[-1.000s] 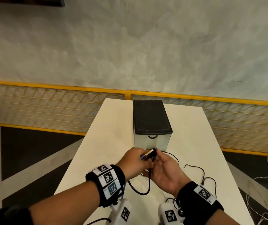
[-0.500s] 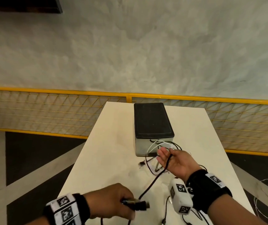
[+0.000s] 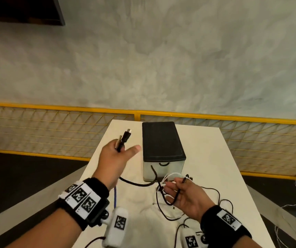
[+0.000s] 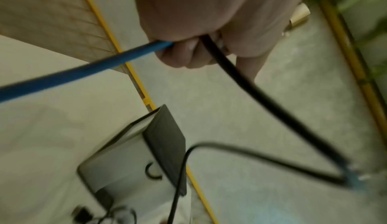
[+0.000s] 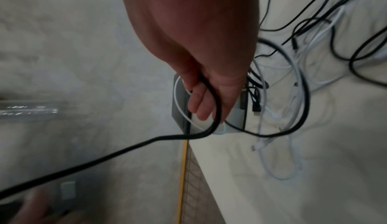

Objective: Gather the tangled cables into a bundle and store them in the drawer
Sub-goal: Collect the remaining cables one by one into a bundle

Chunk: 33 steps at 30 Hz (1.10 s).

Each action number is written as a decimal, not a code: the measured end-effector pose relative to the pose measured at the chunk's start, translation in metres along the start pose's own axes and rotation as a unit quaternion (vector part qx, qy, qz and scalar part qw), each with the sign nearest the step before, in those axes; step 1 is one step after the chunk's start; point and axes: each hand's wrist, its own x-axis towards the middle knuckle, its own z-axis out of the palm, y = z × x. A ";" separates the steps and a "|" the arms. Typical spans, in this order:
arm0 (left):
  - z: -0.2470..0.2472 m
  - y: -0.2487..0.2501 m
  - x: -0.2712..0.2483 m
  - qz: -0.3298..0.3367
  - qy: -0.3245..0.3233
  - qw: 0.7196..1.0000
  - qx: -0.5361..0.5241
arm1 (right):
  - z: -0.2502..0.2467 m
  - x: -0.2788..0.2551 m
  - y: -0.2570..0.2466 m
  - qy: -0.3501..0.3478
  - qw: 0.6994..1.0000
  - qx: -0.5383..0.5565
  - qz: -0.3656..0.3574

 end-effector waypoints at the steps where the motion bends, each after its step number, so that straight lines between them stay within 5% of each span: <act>1: -0.002 0.003 0.005 0.007 -0.007 1.000 -0.009 | -0.004 -0.001 -0.001 -0.001 1.000 -0.003 0.001; 3: 0.005 0.010 -0.001 0.055 -0.111 0.989 0.076 | -0.006 -0.003 0.001 -0.012 0.999 -0.031 0.007; 5: 0.026 0.007 -0.019 0.092 -0.253 0.943 0.197 | -0.001 -0.006 0.004 -0.037 0.997 -0.063 0.005; 7: 0.045 -0.009 -0.030 0.100 -0.316 0.905 0.266 | 0.008 -0.010 0.007 -0.066 0.994 -0.089 -0.001; 17: 0.061 -0.058 -0.047 0.030 -0.244 0.915 0.319 | 0.026 -0.024 0.012 -0.108 0.991 -0.062 0.054; 23: 0.051 -0.066 -0.051 -0.024 -0.335 0.914 0.228 | 0.026 -0.016 0.002 -0.037 0.993 -0.063 0.094; 27: 0.034 -0.058 -0.056 -0.048 -0.396 0.884 0.243 | 0.029 -0.001 0.003 0.023 0.996 0.032 0.081; 31: 0.006 -0.044 -0.066 -0.077 -0.528 0.799 0.276 | 0.014 0.016 -0.007 0.077 0.994 0.055 0.045; 33: -0.016 -0.050 -0.061 -0.094 -0.535 0.781 0.307 | 0.005 0.018 -0.013 0.072 0.995 0.051 0.036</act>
